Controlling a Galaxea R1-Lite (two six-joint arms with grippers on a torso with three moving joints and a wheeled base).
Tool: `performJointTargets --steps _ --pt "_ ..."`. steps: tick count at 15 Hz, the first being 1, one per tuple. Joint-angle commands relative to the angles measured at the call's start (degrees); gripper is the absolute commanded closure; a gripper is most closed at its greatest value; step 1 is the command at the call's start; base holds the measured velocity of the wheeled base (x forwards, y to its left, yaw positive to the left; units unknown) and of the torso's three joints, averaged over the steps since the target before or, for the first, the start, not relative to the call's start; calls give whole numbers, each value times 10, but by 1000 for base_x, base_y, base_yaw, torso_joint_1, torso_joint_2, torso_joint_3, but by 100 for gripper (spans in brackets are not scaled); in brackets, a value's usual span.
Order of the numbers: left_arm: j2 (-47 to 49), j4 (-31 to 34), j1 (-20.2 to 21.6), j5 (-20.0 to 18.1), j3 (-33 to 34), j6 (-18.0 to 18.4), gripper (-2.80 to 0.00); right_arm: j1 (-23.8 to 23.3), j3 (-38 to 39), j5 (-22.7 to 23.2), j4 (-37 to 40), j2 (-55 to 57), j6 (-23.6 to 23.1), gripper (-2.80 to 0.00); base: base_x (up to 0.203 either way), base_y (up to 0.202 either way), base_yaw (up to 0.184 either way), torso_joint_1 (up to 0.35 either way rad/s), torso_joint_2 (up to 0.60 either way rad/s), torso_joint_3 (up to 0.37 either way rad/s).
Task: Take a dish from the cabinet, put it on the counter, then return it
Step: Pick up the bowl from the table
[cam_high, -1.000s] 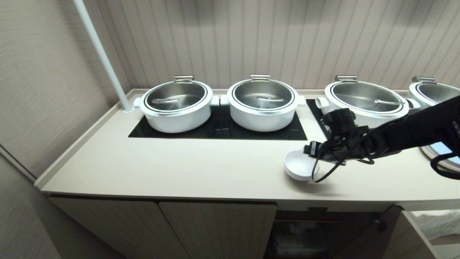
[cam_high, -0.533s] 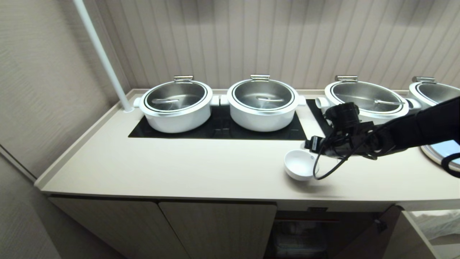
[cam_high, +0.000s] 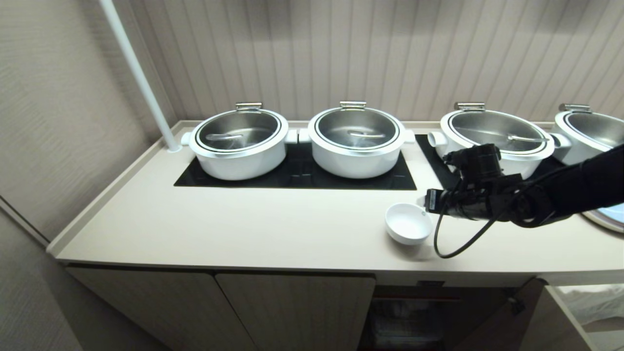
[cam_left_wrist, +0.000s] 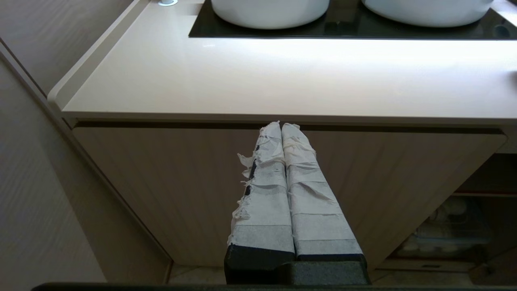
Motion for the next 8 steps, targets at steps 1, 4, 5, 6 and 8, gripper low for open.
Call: performJointTargets --steps 1,4,5,6,8 --pt "0 0 0 0 0 0 0 0 17 0 -8 -14 0 0 0 0 0 0 0 0" --pt "0 0 0 0 0 0 0 1 24 0 -9 -36 0 0 0 0 0 0 0 0" --pt "0 0 0 0 0 0 0 1 25 -1 -9 -45 0 0 0 0 0 0 0 0" --pt "0 0 0 0 0 0 0 1 25 -1 -7 -53 0 0 0 0 0 0 0 0" --pt "0 0 0 0 0 0 0 1 44 -1 -6 -72 0 0 0 0 0 0 0 0"
